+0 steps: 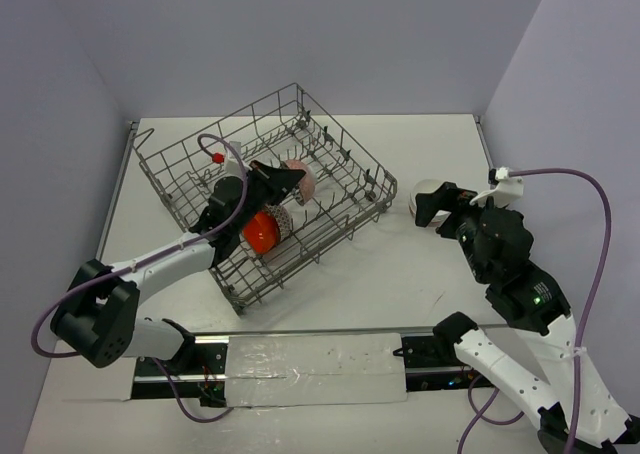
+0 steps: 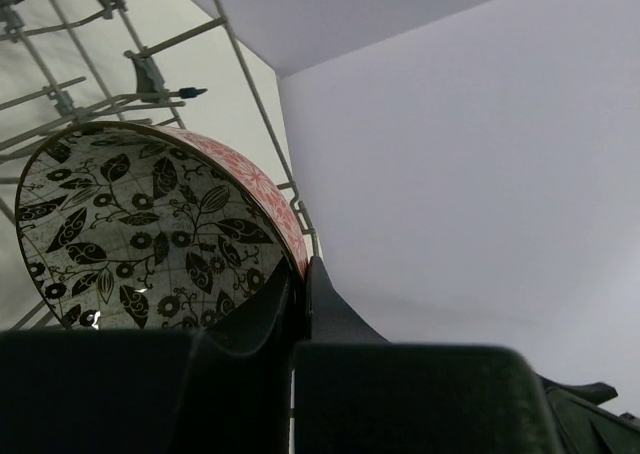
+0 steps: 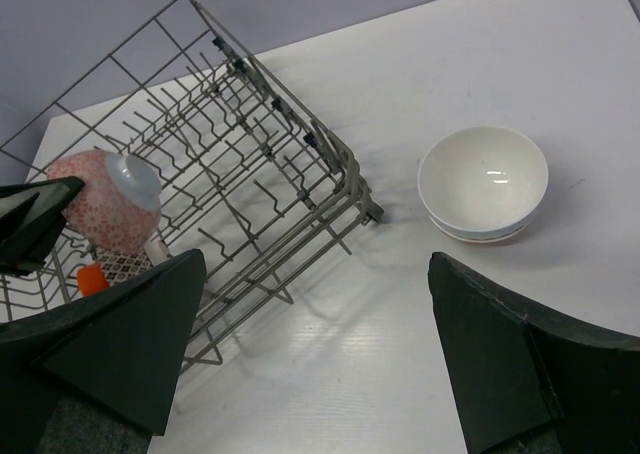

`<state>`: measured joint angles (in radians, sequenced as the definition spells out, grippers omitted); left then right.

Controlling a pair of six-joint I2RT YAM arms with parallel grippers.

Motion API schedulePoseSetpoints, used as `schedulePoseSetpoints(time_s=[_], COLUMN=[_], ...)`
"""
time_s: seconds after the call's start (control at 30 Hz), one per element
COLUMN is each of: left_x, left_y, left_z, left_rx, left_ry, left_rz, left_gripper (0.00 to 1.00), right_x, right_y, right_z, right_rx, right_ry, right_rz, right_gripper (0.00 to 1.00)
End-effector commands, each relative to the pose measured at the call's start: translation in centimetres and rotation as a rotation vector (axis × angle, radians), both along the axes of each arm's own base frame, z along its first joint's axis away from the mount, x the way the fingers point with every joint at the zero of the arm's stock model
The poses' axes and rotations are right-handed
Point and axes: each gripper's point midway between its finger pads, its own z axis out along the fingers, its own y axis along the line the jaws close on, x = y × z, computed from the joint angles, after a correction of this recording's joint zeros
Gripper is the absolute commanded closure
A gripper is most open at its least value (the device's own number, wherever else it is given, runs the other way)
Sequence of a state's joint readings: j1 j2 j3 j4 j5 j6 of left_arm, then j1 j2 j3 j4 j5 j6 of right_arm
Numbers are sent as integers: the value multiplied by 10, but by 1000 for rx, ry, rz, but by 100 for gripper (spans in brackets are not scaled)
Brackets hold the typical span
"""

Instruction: Load the bowls into the dish rack

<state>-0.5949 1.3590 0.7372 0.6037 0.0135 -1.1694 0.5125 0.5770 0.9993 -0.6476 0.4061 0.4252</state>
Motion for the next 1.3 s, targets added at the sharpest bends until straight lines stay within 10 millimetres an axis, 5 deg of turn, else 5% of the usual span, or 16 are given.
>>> schedulePoseSetpoints(time_s=[0.0, 0.27, 1.27], left_x=[8, 11, 11], left_y=[11, 23, 8], left_z=[34, 10, -64], left_rx=[-171, -132, -85], left_ry=[-40, 56, 273], left_rz=[75, 154, 107], left_gripper=[100, 100, 86], right_x=[7, 10, 11], right_y=[-4, -6, -12], right_z=[6, 3, -4], right_rx=[-12, -31, -57], right_ry=[-34, -42, -56], right_rz=[-32, -40, -63], right_gripper=[0, 0, 0])
